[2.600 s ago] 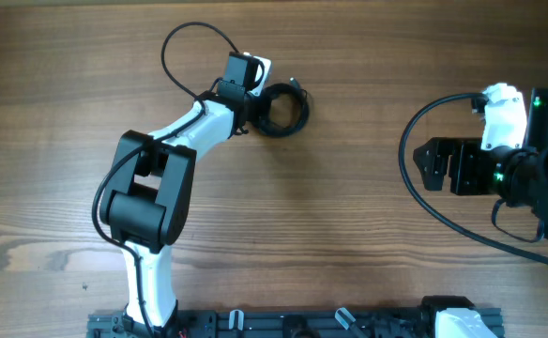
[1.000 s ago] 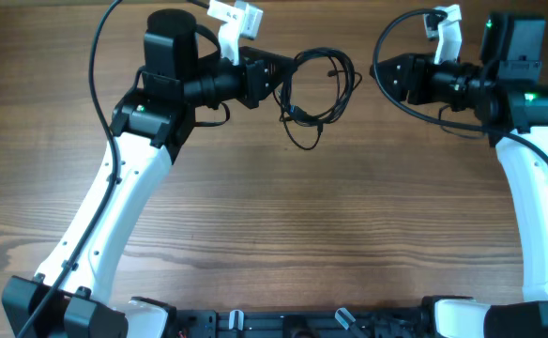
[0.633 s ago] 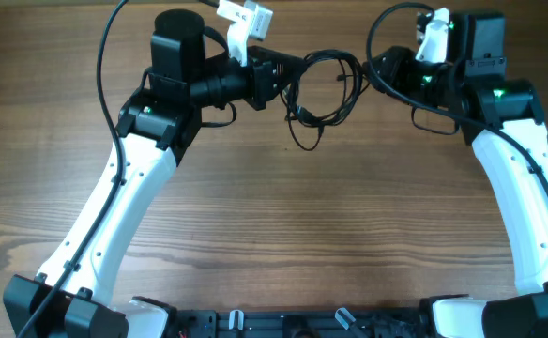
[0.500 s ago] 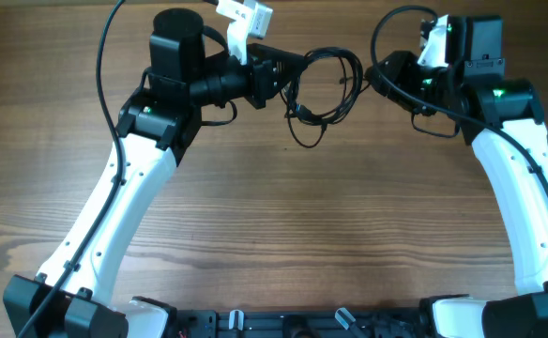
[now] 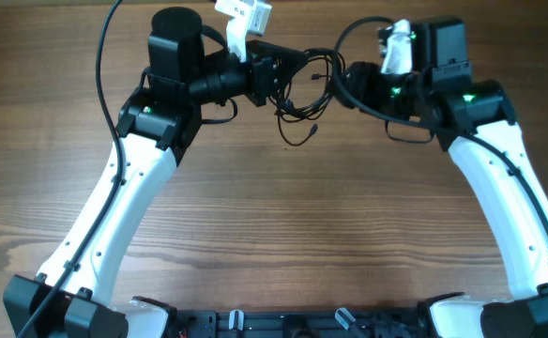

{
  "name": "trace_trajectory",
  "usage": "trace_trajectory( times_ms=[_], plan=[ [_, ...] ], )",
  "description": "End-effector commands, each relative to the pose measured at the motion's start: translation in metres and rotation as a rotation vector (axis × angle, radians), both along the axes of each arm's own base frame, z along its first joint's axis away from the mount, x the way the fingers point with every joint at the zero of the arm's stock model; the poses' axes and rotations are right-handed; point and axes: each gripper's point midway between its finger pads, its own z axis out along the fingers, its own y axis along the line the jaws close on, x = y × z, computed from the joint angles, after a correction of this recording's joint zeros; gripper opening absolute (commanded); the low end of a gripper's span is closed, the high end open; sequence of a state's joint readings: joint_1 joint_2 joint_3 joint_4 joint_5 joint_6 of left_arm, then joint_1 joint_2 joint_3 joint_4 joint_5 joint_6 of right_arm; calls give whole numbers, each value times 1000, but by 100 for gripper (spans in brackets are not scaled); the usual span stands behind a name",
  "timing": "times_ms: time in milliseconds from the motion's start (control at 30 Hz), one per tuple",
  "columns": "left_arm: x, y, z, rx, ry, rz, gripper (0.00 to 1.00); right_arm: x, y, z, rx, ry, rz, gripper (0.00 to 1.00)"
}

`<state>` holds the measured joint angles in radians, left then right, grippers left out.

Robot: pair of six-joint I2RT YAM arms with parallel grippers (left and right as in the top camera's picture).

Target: Untangle cables

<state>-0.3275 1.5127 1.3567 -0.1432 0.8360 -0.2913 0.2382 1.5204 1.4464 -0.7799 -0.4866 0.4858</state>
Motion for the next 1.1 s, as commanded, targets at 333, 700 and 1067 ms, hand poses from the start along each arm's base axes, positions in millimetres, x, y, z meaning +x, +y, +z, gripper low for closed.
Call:
trace_trajectory(
  times_ms=[333, 700, 1067],
  plan=[
    [-7, -3, 16, -49, 9, -21, 4, 20, -5, 3, -110, -157, 50, 42],
    [-11, -5, 22, -72, 1, -50, 4, 30, -11, -23, -122, -59, -33, 4],
    [31, 37, -15, 101, 3, 221, 4, 30, -99, -32, -112, 20, -134, 4]
  ],
)
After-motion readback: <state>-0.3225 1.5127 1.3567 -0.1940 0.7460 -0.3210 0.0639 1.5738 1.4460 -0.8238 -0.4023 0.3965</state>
